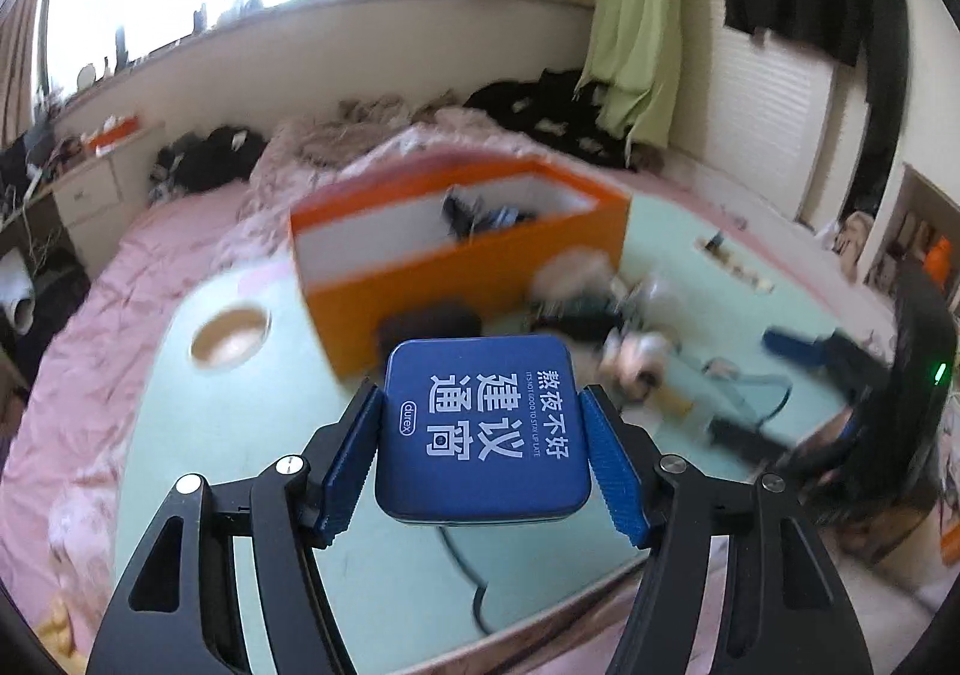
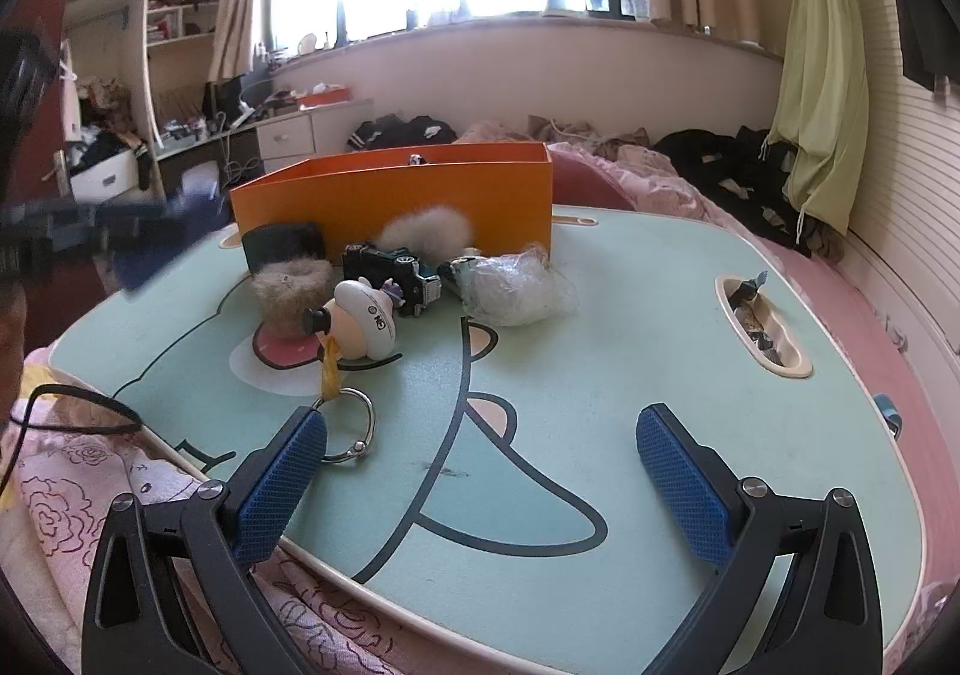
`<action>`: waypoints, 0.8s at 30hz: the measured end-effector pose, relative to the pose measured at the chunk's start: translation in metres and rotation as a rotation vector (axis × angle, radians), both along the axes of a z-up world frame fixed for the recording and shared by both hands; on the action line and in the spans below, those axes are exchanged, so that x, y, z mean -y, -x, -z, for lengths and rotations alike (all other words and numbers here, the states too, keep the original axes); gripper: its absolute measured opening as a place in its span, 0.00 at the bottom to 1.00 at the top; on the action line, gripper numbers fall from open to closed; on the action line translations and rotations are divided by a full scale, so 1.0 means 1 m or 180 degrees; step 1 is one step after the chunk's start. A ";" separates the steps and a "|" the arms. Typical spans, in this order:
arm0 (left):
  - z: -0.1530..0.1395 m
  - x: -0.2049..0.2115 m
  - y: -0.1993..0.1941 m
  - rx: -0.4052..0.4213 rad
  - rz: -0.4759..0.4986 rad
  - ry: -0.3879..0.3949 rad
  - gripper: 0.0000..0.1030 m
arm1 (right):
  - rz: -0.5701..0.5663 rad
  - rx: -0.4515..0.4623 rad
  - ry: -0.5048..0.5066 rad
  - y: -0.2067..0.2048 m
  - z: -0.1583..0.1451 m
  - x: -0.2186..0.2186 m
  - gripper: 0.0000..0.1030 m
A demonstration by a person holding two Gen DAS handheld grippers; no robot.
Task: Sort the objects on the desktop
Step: 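Grasp the figurine keychain with the right tool while the left tool holds the blue tin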
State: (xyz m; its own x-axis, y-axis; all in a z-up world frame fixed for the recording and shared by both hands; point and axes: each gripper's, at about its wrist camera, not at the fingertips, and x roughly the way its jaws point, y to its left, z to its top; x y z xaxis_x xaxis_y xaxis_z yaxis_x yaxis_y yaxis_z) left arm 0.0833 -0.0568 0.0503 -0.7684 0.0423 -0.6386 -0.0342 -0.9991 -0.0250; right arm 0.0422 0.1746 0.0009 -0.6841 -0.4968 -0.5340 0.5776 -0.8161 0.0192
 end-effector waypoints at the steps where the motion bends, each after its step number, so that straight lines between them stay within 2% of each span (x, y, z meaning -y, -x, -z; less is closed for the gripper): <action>1: 0.008 0.002 0.001 0.0058 0.0004 -0.0044 0.65 | 0.0000 0.0000 0.0000 0.000 0.000 0.000 1.00; 7: 0.041 -0.008 0.012 0.0301 0.0000 -0.0103 0.65 | -0.0001 -0.0003 0.0002 0.000 0.000 0.000 1.00; 8: 0.043 -0.011 0.013 0.0330 -0.0005 -0.0059 0.69 | -0.0002 0.0001 0.0003 0.000 0.000 0.000 1.00; 10: 0.044 -0.014 0.012 0.0305 -0.0018 0.0006 0.74 | -0.0002 -0.0002 0.0005 -0.001 0.000 0.000 1.00; 15: 0.045 -0.010 0.014 0.0297 -0.0040 -0.0063 0.76 | -0.0002 -0.0001 0.0009 -0.001 0.000 -0.001 1.00; 20: 0.047 -0.010 0.014 0.0221 -0.0044 -0.0069 0.76 | -0.0018 0.0011 0.0082 0.001 -0.002 0.000 1.00; 21: 0.047 -0.010 0.014 0.0209 -0.0039 -0.0070 0.73 | -0.0018 0.0017 0.0087 0.001 -0.003 0.001 1.00; 22: 0.046 -0.011 0.013 0.0190 -0.0019 -0.0069 0.65 | -0.0010 0.0036 0.0082 0.002 -0.004 0.003 1.00; 24: 0.046 -0.014 0.012 0.0162 -0.0003 -0.0036 0.65 | -0.0020 0.0103 0.0092 0.006 -0.008 0.007 1.00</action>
State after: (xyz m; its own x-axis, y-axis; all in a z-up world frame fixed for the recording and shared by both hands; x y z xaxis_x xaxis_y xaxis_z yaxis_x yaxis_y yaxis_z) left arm 0.0716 -0.0429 0.0046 -0.7349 0.0491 -0.6764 -0.0318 -0.9988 -0.0380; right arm 0.0362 0.1679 0.0089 -0.6636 -0.5167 -0.5410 0.5815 -0.8112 0.0615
